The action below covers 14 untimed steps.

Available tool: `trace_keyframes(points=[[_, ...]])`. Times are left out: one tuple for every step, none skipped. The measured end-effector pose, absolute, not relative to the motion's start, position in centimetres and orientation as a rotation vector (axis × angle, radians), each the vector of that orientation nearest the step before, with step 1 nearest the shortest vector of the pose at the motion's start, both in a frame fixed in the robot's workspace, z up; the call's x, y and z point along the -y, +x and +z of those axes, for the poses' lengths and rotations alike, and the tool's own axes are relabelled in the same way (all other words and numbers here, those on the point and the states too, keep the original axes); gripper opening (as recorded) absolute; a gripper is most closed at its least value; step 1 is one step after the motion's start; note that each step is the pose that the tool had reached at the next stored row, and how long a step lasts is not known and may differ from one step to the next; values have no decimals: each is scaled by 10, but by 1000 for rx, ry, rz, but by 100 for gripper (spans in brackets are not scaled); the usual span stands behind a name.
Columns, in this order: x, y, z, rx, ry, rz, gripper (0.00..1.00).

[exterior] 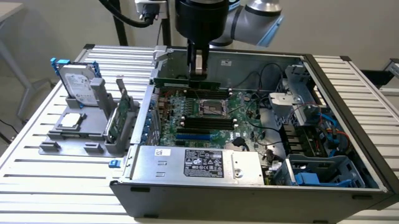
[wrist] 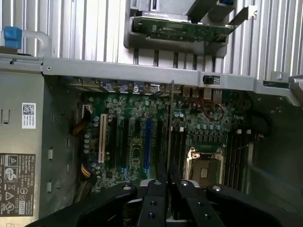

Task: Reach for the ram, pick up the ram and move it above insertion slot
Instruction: 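Pick up the ram and move it above insertion slot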

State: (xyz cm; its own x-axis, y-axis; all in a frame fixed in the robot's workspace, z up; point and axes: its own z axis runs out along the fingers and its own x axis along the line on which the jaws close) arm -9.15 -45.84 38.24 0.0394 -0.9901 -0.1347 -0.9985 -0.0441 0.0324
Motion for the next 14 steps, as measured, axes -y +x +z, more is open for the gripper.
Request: trace_keyframes(points=[[456, -88, 382, -2122, -2213, 184, 13], [454, -85, 381, -2122, -2213, 184, 13], [451, -83, 380, -2122, -2213, 184, 13], [449, -80, 380, -2122, -2213, 184, 13], [448, -78, 379, -2121, -2212, 183, 13], [445, -76, 379, -2121, -2212, 182, 13], [444, -74, 378, -2121, -2212, 181, 13], [442, -71, 378, -2120, -2212, 180, 13], [440, -69, 377, -2120, -2211, 180, 13], [438, -67, 376, -2120, -2211, 179, 13], [436, -66, 376, -2119, -2211, 178, 13], [434, -64, 375, -2119, -2211, 178, 13], [431, -62, 375, -2119, -2211, 177, 13], [429, -61, 374, -2119, -2210, 177, 13]])
